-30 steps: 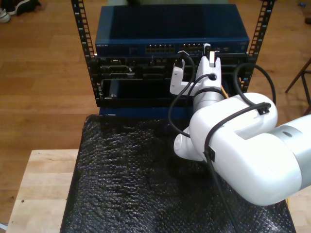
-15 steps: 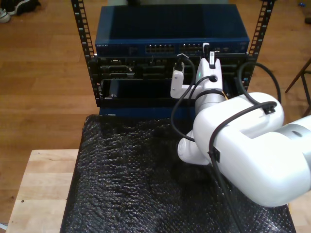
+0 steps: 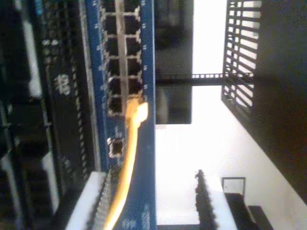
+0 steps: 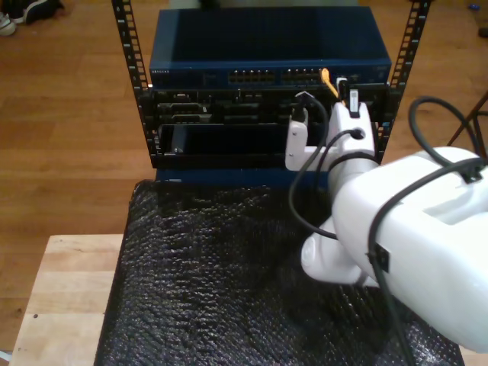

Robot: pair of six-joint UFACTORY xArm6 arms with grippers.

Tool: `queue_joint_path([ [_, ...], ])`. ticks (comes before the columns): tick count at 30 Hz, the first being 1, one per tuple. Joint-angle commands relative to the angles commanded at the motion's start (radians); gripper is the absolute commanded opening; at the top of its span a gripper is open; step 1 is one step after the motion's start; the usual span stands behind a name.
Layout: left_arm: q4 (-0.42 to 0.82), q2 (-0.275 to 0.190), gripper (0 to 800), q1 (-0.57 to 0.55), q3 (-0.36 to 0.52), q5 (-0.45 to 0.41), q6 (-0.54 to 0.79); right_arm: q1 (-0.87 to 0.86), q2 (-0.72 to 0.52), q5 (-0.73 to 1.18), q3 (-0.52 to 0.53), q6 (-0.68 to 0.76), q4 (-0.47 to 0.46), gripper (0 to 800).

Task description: Grab the cable and plug it in

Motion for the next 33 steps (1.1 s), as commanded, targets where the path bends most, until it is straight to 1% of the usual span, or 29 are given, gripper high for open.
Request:
queue_joint_path([
  [4,0.0,0.0,800,0.0,0.0,0.0,0.0,-0.002,-0.092,0.06,0.097,0.0,-0.029,539],
  [8,0.0,0.0,800,0.0,0.0,0.0,0.0,-0.009,-0.193,0.103,0.199,-0.002,-0.055,570],
  [11,-0.002,0.0,800,0.0,0.0,0.0,0.0,-0.02,-0.272,0.157,0.256,-0.005,-0.058,586],
  [16,-0.002,0.0,800,0.0,0.0,0.0,0.0,-0.081,-0.41,0.276,0.313,-0.009,-0.092,590],
  [19,0.0,0.0,800,0.0,0.0,0.0,0.0,-0.137,-0.48,0.374,0.319,-0.035,-0.127,590],
  [21,0.0,0.0,800,0.0,0.0,0.0,0.0,-0.176,-0.519,0.457,0.316,-0.074,-0.133,594],
  [25,0.0,0.0,800,0.0,0.0,0.0,0.0,-0.262,-0.597,0.64,0.307,-0.187,-0.138,635],
  [28,0.0,0.0,800,0.0,0.0,0.0,0.0,-0.325,-0.669,0.83,0.304,-0.264,-0.161,670],
  [29,0.0,0.0,800,0.0,0.0,0.0,0.0,-0.351,-0.692,0.899,0.301,-0.282,-0.17,670],
  [32,0.0,0.0,800,0.0,0.0,0.0,0.0,-0.44,-0.75,1.143,0.267,-0.308,-0.222,677],
  [33,0.0,0.0,800,0.0,0.0,0.0,0.0,-0.471,-0.763,1.223,0.25,-0.316,-0.247,696],
])
